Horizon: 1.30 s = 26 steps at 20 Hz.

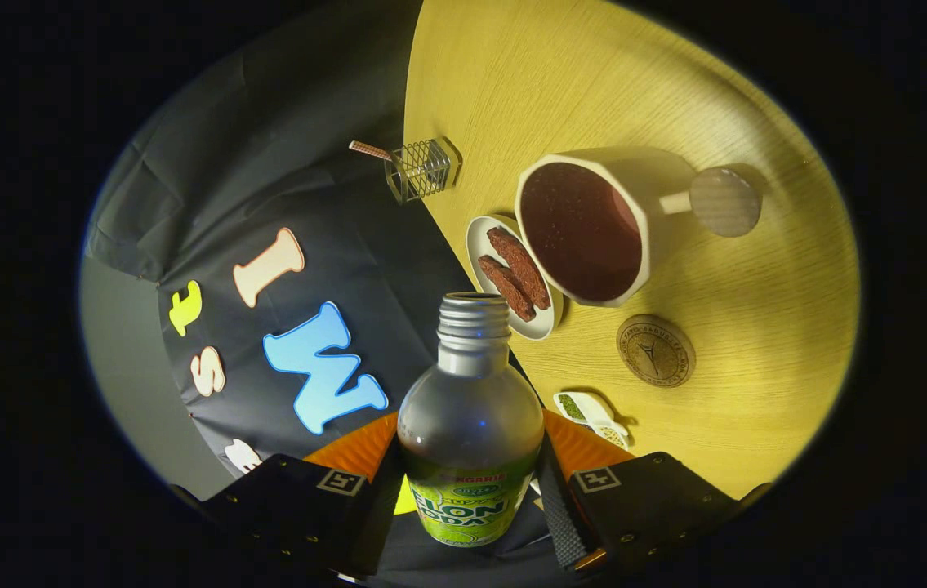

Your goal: Take the bottle from table, then pour the juice into the cup, finally place the bottle on the coaster

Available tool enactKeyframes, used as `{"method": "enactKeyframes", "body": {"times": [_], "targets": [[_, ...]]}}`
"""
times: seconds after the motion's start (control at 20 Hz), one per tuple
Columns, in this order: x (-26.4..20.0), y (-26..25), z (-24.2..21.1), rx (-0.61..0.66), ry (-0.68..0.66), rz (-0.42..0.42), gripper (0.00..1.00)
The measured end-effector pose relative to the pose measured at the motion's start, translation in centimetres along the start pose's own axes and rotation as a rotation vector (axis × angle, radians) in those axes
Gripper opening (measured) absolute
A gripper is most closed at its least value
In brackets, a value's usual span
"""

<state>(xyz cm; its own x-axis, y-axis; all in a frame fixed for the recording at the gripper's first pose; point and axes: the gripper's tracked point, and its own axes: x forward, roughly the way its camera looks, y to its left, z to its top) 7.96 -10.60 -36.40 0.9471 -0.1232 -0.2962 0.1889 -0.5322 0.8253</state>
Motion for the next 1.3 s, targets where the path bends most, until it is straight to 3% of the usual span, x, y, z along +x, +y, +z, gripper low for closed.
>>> {"method": "enactKeyframes", "body": {"times": [0.25,0.55,1.1,1.3], "targets": [[-0.4,-0.1,-0.2,-0.023,0.005,-0.001,0.77],[-0.5,2.0,0.2,-0.157,0.016,0.025,0.77],[-2.2,3.1,0.5,-0.643,0.037,0.068,0.77],[-3.3,4.7,-0.5,-0.796,0.037,0.121,0.77]]}}
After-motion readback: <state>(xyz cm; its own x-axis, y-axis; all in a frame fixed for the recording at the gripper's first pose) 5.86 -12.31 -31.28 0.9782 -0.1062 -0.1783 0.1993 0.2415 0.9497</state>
